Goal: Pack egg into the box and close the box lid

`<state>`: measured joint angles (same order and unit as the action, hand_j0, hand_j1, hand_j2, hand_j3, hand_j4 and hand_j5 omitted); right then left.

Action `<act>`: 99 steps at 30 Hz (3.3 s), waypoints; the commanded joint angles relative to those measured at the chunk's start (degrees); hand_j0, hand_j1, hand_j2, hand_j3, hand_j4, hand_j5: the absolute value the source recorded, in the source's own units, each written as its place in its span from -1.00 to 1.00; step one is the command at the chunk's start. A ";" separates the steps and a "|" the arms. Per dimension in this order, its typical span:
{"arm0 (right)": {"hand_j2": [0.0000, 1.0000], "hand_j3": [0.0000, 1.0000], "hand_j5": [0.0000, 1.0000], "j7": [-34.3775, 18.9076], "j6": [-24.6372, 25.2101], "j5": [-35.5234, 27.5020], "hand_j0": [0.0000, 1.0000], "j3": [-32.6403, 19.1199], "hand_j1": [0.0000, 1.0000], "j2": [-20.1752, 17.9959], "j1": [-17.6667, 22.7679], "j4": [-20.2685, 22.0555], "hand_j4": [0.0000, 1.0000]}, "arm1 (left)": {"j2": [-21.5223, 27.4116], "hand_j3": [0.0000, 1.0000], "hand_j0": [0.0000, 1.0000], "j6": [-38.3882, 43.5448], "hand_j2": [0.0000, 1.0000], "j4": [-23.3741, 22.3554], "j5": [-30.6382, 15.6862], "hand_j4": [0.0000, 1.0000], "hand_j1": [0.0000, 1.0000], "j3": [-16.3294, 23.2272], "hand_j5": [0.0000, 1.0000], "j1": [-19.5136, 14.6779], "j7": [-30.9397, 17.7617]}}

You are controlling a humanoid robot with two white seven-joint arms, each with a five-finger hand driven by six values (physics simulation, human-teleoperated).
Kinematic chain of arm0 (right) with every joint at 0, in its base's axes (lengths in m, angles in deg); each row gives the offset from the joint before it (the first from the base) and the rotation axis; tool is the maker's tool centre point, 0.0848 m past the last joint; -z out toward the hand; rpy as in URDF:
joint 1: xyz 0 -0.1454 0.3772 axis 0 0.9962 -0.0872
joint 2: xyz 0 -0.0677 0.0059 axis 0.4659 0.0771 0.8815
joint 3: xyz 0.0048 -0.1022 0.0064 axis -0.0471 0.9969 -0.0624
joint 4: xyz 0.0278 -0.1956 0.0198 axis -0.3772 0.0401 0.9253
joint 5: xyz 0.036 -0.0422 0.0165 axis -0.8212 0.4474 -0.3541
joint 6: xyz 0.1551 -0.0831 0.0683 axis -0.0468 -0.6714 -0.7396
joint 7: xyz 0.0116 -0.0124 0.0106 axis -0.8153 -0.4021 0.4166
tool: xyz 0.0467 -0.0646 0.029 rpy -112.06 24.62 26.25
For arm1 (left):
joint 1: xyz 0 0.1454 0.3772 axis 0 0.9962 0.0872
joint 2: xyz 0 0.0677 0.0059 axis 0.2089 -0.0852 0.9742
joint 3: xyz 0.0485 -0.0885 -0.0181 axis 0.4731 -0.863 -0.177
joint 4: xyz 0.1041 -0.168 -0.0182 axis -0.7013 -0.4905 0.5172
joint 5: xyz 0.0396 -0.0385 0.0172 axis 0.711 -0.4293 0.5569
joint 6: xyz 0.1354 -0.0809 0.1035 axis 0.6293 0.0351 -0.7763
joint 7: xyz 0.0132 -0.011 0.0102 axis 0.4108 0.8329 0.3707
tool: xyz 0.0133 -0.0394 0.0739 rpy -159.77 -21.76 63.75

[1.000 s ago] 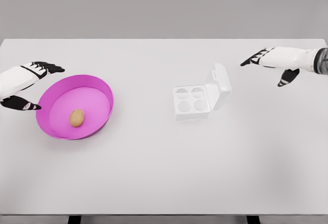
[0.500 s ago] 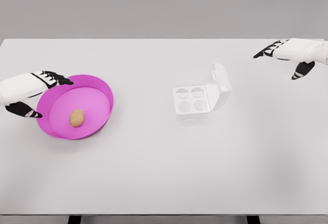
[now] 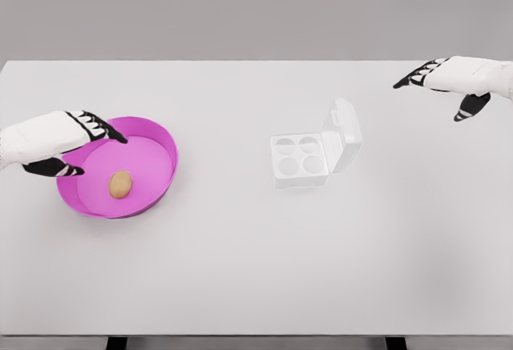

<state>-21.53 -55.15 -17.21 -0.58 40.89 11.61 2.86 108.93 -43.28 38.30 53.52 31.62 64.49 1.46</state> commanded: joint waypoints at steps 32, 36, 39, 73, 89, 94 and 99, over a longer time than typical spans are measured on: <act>1.00 1.00 1.00 0.02 0.14 -0.05 1.00 -0.06 1.00 0.44 -0.70 1.84 1.00 | -4.71 0.61 0.61 0.17 0.61 -1.53 4.04 0.61 0.61 3.42 0.61 1.50 0.02; 1.00 1.00 1.00 0.02 0.14 -0.05 1.00 -0.06 1.00 0.36 -0.70 1.84 1.00 | -4.79 0.61 0.61 0.17 0.61 -2.32 4.13 0.61 0.61 3.51 0.61 1.50 0.02; 1.00 1.00 1.00 0.02 0.14 -0.05 1.00 -0.06 1.00 0.00 -0.62 1.84 1.00 | -5.50 0.60 0.60 0.17 0.60 -2.41 4.21 0.60 0.60 3.51 0.60 1.50 0.02; 1.00 1.00 1.00 0.02 0.14 -0.05 1.00 -0.06 1.00 -0.08 -1.14 2.01 1.00 | -6.11 0.22 0.22 0.17 0.22 -3.55 5.00 0.22 0.22 4.30 0.22 1.50 0.02; 1.00 1.00 1.00 0.02 0.14 -0.05 1.00 -0.06 1.00 0.00 -1.06 2.01 1.00 | -6.82 -0.04 -0.04 0.17 -0.04 -3.47 4.74 -0.04 -0.04 3.78 -0.04 1.06 0.02; 1.00 1.00 1.00 0.02 0.14 -0.05 1.00 -0.06 1.00 0.00 -1.14 2.10 1.00 | -7.78 -0.06 -0.06 0.17 -0.06 -3.03 4.74 -0.06 -0.06 3.60 -0.06 0.79 0.02; 1.00 1.00 1.00 0.02 0.14 -0.05 1.00 -0.06 1.00 0.00 -1.14 2.10 1.00 | -7.87 -0.08 -0.08 0.17 -0.08 -2.85 4.57 -0.08 -0.08 3.51 -0.08 0.79 0.02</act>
<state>-21.53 -55.16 -17.03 -0.58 40.95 10.47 4.94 101.08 -43.27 35.36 58.54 35.18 65.20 1.46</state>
